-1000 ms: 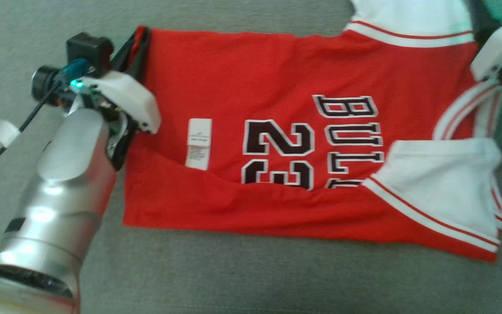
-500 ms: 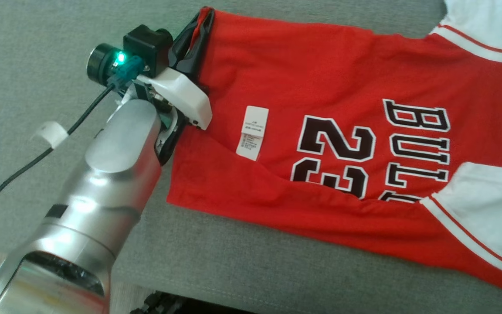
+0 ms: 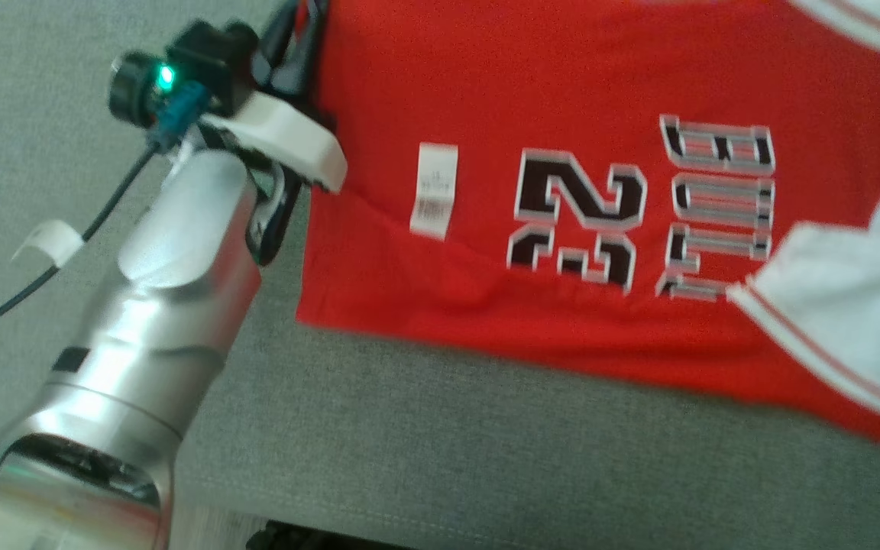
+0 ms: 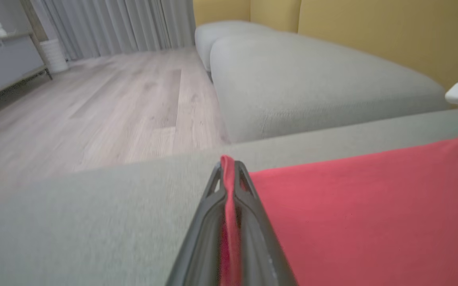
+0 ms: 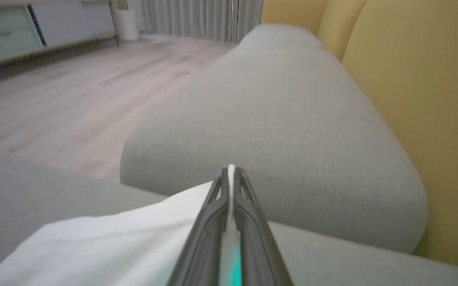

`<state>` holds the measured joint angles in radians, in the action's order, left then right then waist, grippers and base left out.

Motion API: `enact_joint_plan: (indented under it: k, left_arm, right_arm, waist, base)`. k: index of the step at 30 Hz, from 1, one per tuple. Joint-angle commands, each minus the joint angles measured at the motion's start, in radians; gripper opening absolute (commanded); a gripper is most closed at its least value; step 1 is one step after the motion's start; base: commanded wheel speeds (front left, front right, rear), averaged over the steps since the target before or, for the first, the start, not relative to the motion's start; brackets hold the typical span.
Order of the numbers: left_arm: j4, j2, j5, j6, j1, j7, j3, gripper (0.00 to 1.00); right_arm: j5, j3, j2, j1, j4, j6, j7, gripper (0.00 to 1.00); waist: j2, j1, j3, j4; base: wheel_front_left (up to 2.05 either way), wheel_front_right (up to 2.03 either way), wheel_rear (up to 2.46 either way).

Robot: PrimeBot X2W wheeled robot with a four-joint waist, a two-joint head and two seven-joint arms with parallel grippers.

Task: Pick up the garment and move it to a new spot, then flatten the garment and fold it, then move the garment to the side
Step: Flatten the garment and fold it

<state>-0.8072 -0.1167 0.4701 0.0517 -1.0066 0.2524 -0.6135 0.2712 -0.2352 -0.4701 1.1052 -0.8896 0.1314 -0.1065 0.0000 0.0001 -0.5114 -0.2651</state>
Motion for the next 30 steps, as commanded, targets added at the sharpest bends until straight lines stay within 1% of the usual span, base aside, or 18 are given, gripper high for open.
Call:
enact_joint_plan:
  k: [1,4,8,9,14,18,23,27,28,29,30]
  left_arm:
    - [0.061,-0.053,-0.023,-0.014,-0.026,0.009,0.050,0.00]
    - [0.106,-0.068,-0.055,-0.029,0.026,0.009,0.082,0.00]
    - [0.128,-0.094,-0.092,-0.031,0.117,0.009,0.110,0.00]
    - [0.128,-0.094,-0.092,-0.031,0.117,0.009,0.110,0.00]
    - [0.129,-0.131,-0.116,-0.030,0.252,0.009,0.159,0.00]
    - [0.135,-0.155,-0.131,-0.034,0.352,0.009,0.205,0.00]
    - [0.127,-0.168,-0.161,-0.039,0.441,0.009,0.243,0.00]
    - [0.107,-0.155,-0.171,-0.042,0.486,0.009,0.267,0.00]
    - [0.103,-0.149,-0.174,-0.044,0.496,0.009,0.273,0.10]
    - [0.100,-0.142,-0.178,-0.051,0.508,0.009,0.277,0.76]
    - [0.101,-0.135,-0.183,-0.063,0.519,0.009,0.285,1.00]
  right_arm:
    - [-0.007,-0.006,0.023,0.026,0.025,-0.001,-0.042,0.00]
    - [0.020,-0.012,0.052,0.010,0.019,-0.001,-0.087,0.00]
    - [0.095,-0.027,0.088,-0.089,0.057,-0.001,-0.129,0.00]
    - [0.095,-0.027,0.088,-0.089,0.057,-0.001,-0.129,0.00]
    - [0.226,-0.018,0.112,-0.323,0.202,-0.001,-0.151,0.00]
    - [0.299,0.003,0.130,-0.542,0.347,-0.001,-0.154,0.00]
    - [0.341,0.014,0.173,-0.752,0.480,-0.001,-0.155,0.00]
    - [0.351,0.021,0.208,-0.838,0.517,-0.001,-0.143,0.00]
    - [0.347,0.031,0.216,-0.849,0.515,-0.001,-0.142,0.00]
    - [0.342,0.041,0.225,-0.857,0.511,-0.001,-0.141,0.45]
    - [0.335,0.052,0.235,-0.861,0.508,-0.001,-0.142,1.00]
  waist:
    - [0.0000,-0.0001,0.023,0.018]
    - [0.0000,-0.0001,0.058,0.045]
    - [0.0000,-0.0001,0.112,0.091]
    - [0.0000,-0.0001,0.112,0.091]
    - [0.0000,-0.0001,0.168,0.160]
    - [0.0000,-0.0001,0.202,0.209]
    - [0.0000,-0.0001,0.231,0.251]
    - [0.0000,-0.0001,0.254,0.265]
    - [0.0000,-0.0001,0.260,0.266]
    - [0.0000,-0.0001,0.268,0.267]
    - [0.0000,-0.0001,0.276,0.268]
  base:
    - [0.00,0.00,0.00]
    - [0.00,0.00,0.00]
    - [0.00,0.00,0.00]
    - [0.00,0.00,0.00]
    - [0.00,0.00,0.00]
    - [0.00,0.00,0.00]
    - [0.00,0.00,0.00]
    - [0.00,0.00,0.00]
    - [0.00,0.00,0.00]
    - [0.00,0.00,0.00]
    - [0.00,0.00,0.00]
